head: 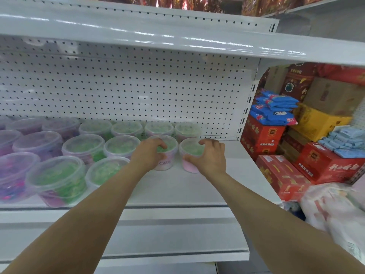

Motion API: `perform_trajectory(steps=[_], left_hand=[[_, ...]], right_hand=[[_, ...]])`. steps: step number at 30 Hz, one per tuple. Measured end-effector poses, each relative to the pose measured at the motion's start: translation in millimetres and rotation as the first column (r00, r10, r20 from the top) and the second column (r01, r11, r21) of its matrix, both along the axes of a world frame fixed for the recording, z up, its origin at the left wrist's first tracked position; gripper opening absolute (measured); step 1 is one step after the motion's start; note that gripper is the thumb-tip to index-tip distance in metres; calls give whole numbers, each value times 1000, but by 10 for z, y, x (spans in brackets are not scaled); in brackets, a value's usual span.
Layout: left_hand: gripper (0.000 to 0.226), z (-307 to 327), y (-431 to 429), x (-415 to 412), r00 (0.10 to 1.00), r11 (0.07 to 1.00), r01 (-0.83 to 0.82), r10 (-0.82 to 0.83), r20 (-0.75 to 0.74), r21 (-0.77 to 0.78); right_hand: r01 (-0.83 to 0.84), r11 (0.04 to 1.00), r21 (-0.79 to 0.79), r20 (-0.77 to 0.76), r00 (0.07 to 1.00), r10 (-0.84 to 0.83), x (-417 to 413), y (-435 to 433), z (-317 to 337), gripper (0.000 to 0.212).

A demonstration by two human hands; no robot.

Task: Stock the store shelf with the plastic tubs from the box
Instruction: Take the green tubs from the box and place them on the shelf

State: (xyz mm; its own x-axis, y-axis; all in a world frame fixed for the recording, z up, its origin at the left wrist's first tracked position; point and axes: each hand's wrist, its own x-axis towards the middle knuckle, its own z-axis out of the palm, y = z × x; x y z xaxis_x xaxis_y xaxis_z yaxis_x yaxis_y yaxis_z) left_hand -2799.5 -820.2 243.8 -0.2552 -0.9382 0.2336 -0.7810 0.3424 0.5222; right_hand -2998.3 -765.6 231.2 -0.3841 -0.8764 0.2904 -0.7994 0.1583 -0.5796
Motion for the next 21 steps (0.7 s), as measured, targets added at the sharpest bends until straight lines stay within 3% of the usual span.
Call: perform_trajectory(steps=[9,14,18,21], left_hand=[[42,140,292,-201,993,998,-61,62,103,-13],[45,403,815,-738,999,999,-33,32,-34,-30],[63,558,1370,-1327,994,998,-49,47,-94,-28],[63,620,1821,-1790,992,999,-20,14,-125,-43]], right_hand=[[-58,998,3,-4,998,58,-234,280,231,73],[-98,995,-25,-38,995,97,-755,791,534,77],[-99,995,-29,-69,993,97,-1307,1358,749,69],[-93,995,-45,-100,991,89,-1717,1820,865,66]])
